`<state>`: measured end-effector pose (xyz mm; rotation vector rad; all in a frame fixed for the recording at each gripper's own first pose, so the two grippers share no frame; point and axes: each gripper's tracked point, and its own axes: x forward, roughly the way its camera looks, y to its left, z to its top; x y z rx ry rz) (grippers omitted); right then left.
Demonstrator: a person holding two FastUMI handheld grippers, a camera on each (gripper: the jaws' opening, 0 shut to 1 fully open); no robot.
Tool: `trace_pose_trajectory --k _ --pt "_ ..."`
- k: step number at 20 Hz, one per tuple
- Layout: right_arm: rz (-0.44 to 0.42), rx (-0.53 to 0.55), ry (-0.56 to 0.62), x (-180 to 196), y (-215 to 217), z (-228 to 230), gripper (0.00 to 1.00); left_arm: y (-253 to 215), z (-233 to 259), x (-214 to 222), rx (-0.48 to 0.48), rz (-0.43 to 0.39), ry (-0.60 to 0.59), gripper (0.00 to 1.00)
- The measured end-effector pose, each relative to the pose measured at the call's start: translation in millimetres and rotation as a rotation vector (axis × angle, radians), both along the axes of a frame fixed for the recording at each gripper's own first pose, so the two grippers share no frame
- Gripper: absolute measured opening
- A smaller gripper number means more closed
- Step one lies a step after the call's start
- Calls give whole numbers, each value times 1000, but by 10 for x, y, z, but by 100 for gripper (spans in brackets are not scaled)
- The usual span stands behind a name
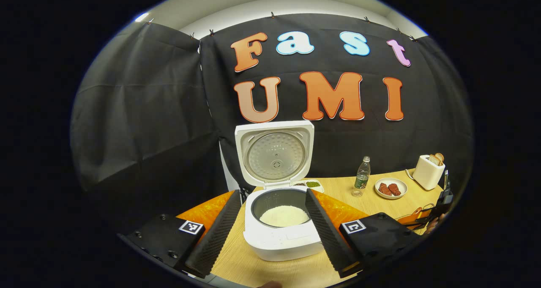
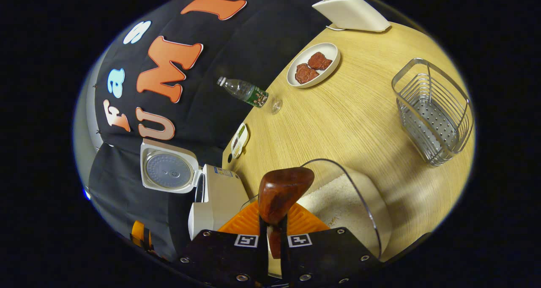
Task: Close the left gripper, press the button to open the rice cooker; take a wooden spoon from the chopstick holder with the right hand, scoop a spoonful of rice and pour it into the rice cooker, then put the wooden spoon back into the chopstick holder.
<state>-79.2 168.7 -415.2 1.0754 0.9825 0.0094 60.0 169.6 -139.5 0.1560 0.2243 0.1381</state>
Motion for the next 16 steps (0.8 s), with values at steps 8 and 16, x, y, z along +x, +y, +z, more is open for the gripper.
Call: trace_pose_trajectory --k 8,16 --pt "-192 149 -16 165 -558 237 11 -136 -6 14 -14 -17 -3 100" --pt "-294 407 -88 439 -486 792 11 -129 -88 -43 -51 -13 12 100"
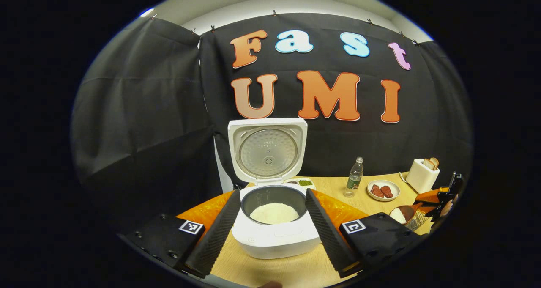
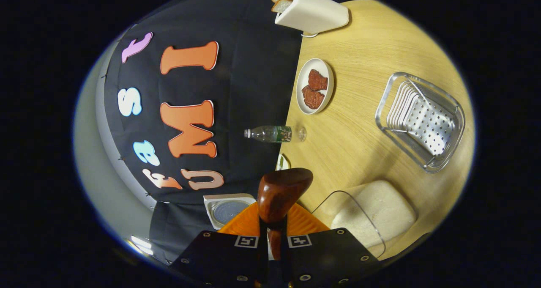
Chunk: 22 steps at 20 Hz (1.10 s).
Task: Close the left gripper, press the button to open the rice cooker; take a wooden spoon from the chopstick holder with the right hand, scoop a spoonful of rice and pour it into the rice cooker, then put the wooden spoon back into the chopstick holder.
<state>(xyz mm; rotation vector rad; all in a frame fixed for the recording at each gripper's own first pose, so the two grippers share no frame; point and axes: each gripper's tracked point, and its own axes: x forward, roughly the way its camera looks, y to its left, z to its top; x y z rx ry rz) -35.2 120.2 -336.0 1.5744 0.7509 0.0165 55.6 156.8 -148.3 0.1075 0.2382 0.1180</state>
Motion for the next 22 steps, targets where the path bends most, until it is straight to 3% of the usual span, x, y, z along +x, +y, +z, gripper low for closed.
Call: trace_pose_trajectory --k 3,10,22 --pt "-7 73 -14 157 146 147 11 105 -4 -41 -9 28 -8 100" --pt "66 132 -56 499 749 543 11 311 25 -249 21 69 -40 100" --pt "212 80 -152 1350 2004 996 11 1015 67 -496 2 197 -84 100"
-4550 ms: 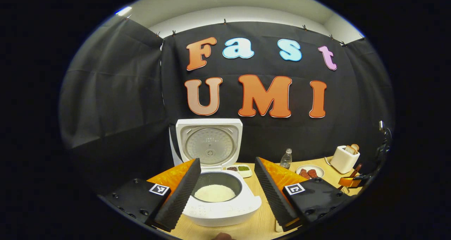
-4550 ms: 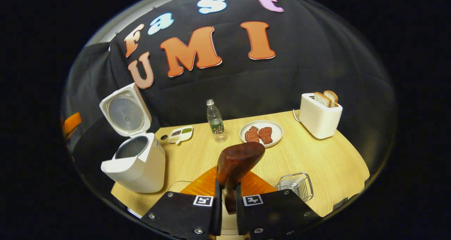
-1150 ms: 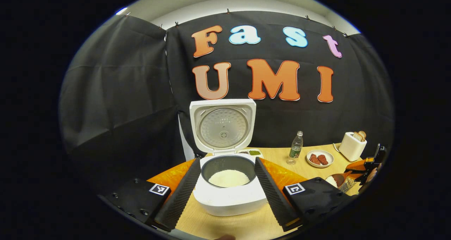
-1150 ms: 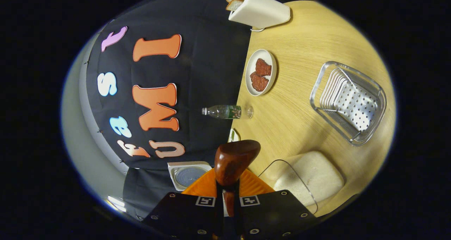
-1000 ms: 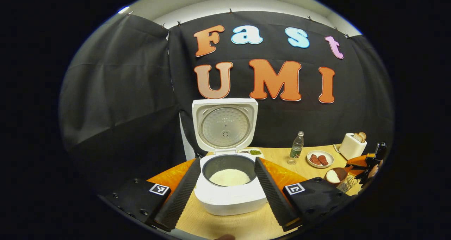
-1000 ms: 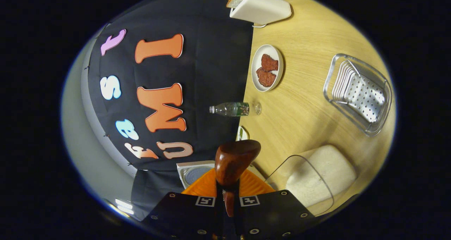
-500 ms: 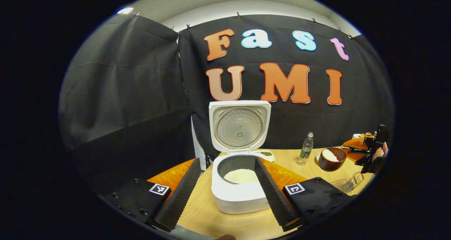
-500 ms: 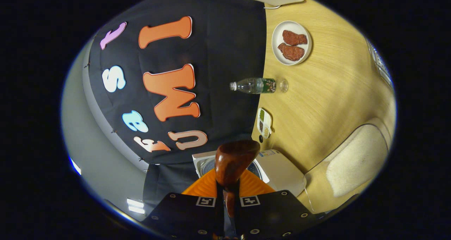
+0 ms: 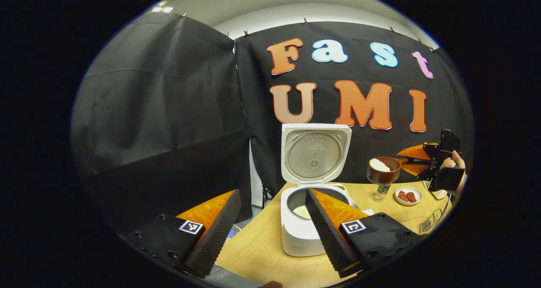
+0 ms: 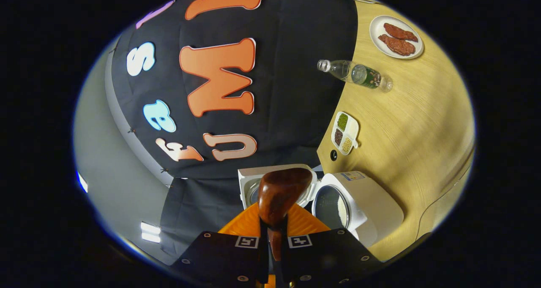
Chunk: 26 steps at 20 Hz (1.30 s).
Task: Close the left gripper, press the button to open the rice cooker; take a wooden spoon from the chopstick holder with the right hand, scoop a spoonful of rice and pour it into the rice cooker, then put the wooden spoon back into the chopstick holder.
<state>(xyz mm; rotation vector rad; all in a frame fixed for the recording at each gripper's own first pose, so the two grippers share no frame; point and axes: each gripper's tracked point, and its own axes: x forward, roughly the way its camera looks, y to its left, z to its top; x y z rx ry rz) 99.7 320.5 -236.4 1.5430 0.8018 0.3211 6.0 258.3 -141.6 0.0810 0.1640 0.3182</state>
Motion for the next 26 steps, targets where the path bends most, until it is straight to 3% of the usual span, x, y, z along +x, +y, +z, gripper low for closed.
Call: trace_pose_trajectory --k 3,10,11,12,16,24,26 --pt "35 -72 -24 189 313 -10 11 103 -46 12 -16 24 5 100" --pt "123 -380 -113 425 787 -247 11 538 -406 27 -77 75 91 100" --pt "132 -415 -122 432 830 -274 6 566 -414 46 -89 75 95 100" --pt "134 -461 -131 464 856 -308 11 600 -404 74 -91 75 93 100" --pt "160 -658 -229 547 908 -289 11 680 -391 223 -78 59 91 100" --pt "152 -872 -387 703 941 -15 11 632 -502 340 -102 8 113 100" --pt "150 -882 -416 718 978 81 11 652 -531 314 -93 10 127 100"
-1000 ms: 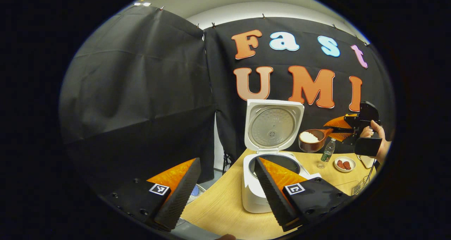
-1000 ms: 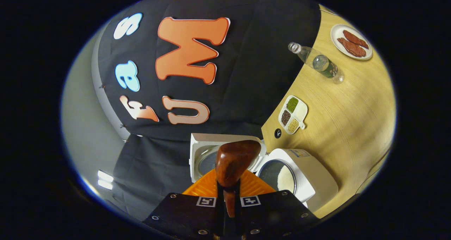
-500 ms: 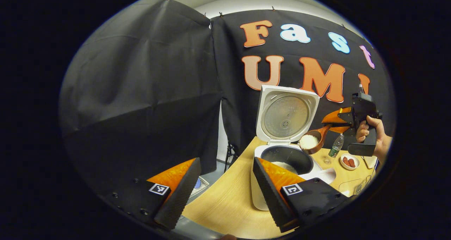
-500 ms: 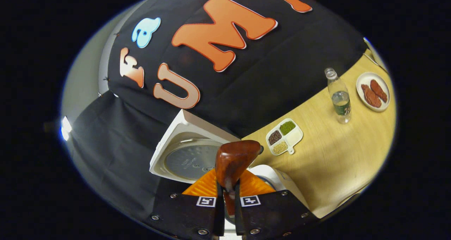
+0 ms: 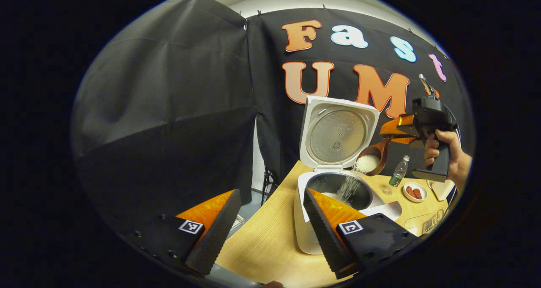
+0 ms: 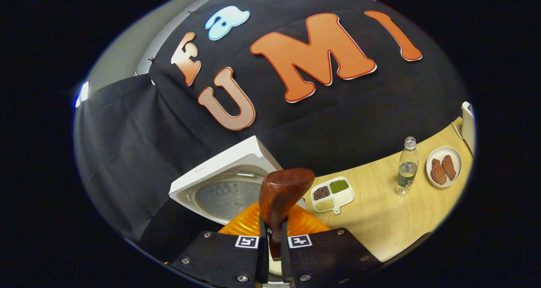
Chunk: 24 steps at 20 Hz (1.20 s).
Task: Close the left gripper, press the button to open the rice cooker; take a wooden spoon from the chopstick holder with the right hand, scoop a spoonful of rice and pour it into the rice cooker, then put the wooden spoon back into the chopstick holder.
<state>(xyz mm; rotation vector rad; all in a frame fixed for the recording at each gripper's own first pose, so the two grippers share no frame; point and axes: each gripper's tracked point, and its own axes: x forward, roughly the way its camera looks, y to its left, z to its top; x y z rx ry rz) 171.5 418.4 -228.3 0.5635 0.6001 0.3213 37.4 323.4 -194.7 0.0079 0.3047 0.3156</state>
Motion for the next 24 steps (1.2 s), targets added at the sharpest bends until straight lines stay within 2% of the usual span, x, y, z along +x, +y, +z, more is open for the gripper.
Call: trace_pose_trajectory --k 5,9,12,17,24 --pt "24 -59 -78 4 90 176 11 81 -45 -66 -15 18 17 100" --pt "36 -61 -109 47 156 298 11 99 -98 -149 -33 31 39 100" --pt "50 -119 -184 81 168 432 11 149 -138 -190 -18 31 49 100" --pt "115 -240 -344 45 251 683 11 158 -239 -231 -37 37 79 100" --pt "207 -305 -482 -152 408 951 11 149 -127 -210 -16 30 64 100"
